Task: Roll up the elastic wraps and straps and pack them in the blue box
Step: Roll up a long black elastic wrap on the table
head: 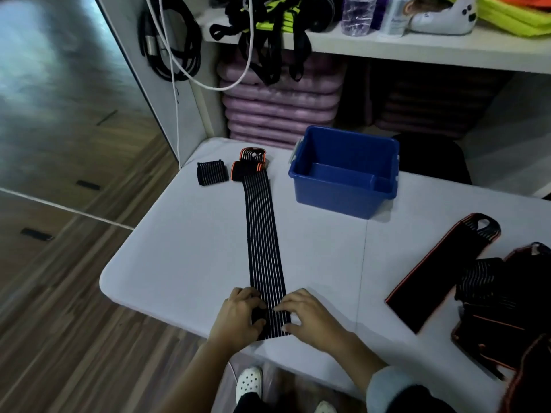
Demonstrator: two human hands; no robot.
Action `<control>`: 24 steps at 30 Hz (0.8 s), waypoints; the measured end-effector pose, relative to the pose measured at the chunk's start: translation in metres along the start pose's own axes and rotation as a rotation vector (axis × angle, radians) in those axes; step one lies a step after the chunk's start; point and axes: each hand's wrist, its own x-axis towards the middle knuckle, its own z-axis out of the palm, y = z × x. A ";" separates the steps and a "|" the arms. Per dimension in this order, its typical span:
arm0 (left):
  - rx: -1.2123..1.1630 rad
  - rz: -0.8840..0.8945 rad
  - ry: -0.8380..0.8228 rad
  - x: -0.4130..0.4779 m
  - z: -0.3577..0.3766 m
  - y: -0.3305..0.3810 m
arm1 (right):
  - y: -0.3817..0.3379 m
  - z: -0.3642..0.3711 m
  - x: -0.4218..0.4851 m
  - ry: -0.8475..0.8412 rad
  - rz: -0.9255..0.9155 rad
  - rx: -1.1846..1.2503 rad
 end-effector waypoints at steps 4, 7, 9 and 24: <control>0.055 0.013 0.100 0.004 0.001 0.011 | 0.001 -0.003 -0.006 0.033 0.035 0.078; -0.014 0.049 0.115 0.019 -0.001 0.034 | 0.009 -0.014 -0.014 0.165 0.105 0.157; -0.106 0.092 0.116 0.034 0.001 0.053 | 0.019 -0.025 -0.023 0.274 0.169 0.167; -0.469 0.282 -0.204 0.129 0.067 0.284 | 0.112 -0.152 -0.159 1.158 0.612 0.144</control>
